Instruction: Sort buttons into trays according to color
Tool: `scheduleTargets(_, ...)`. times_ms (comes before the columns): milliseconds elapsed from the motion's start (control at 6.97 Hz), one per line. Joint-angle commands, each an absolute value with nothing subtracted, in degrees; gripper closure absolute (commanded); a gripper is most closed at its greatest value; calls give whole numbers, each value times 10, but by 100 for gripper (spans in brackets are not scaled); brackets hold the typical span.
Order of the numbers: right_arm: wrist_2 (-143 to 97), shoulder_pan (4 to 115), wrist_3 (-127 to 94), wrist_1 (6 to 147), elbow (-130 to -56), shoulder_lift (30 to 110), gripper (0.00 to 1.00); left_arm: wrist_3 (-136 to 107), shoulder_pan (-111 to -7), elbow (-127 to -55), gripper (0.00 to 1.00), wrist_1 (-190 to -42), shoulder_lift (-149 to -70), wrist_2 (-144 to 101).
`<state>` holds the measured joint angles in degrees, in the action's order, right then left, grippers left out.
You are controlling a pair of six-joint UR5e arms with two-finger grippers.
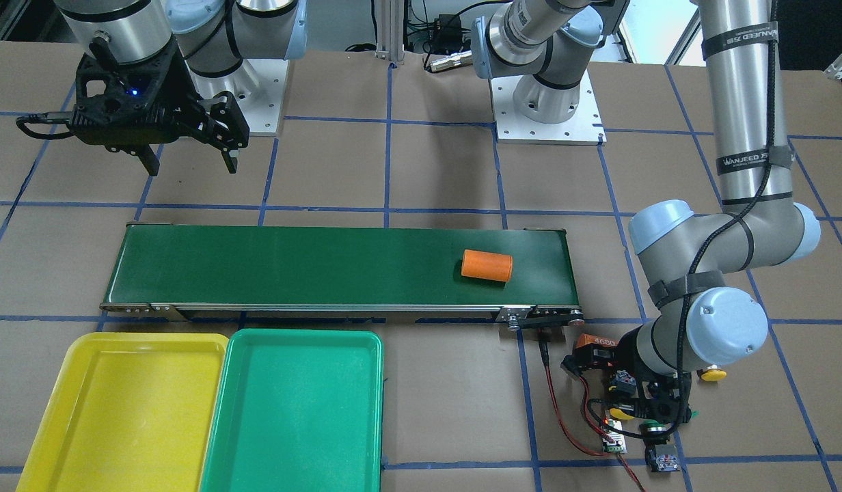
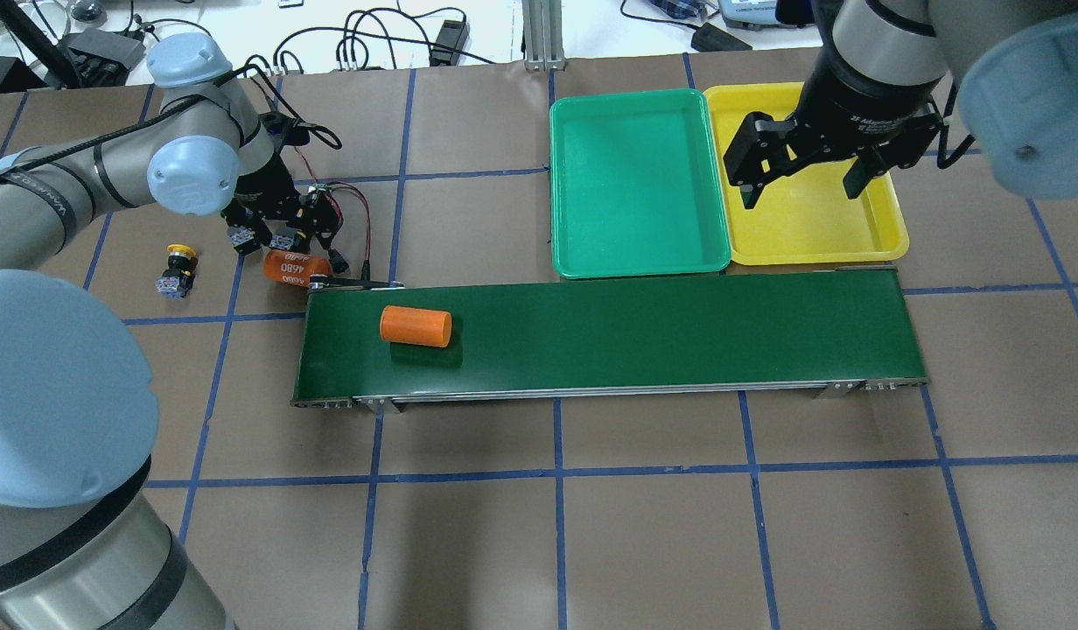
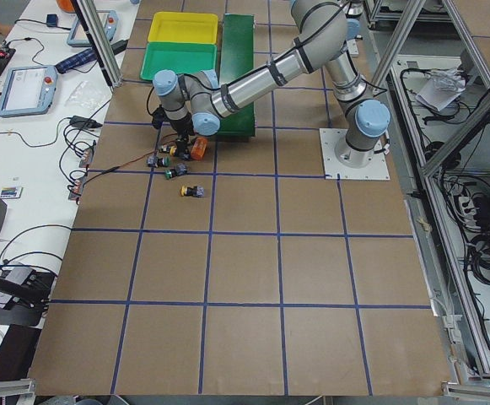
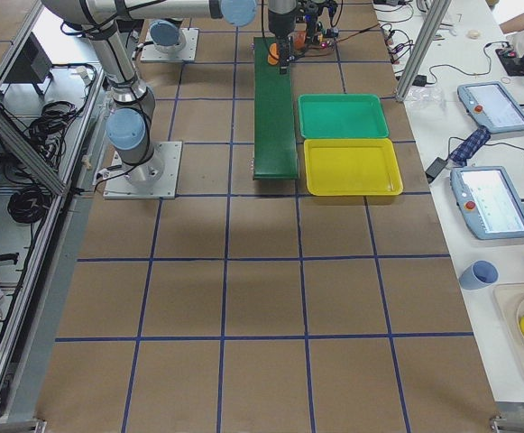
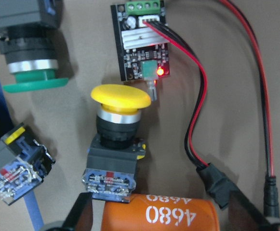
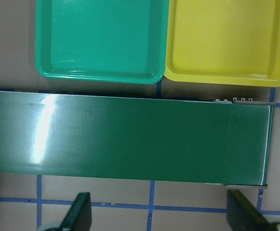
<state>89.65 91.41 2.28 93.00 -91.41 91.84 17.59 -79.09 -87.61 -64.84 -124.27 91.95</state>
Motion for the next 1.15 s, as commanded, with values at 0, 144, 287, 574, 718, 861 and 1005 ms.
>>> scheduleTargets(0, 896, 915, 23, 930, -914, 918, 0, 177, -790, -877, 0, -649, -1245, 928)
scheduleTargets(144, 896, 914, 23, 931, -914, 918, 0, 177, -790, -879, 0, -655, -1246, 928)
scheduleTargets(287, 896, 914, 23, 930, -914, 918, 0, 177, -790, -883, 0, -655, -1246, 927)
scheduleTargets(574, 896, 914, 23, 930, -914, 918, 0, 177, -792, -889, 0, -657, -1245, 926)
scheduleTargets(718, 896, 914, 23, 930, -914, 918, 0, 177, -791, -889, 0, -657, -1246, 926)
scheduleTargets(861, 896, 915, 23, 930, -914, 918, 0, 177, -791, -890, 0, -666, -1245, 926)
scheduleTargets(1005, 896, 915, 23, 931, -914, 918, 0, 177, -791, -890, 0, -670, -1244, 926)
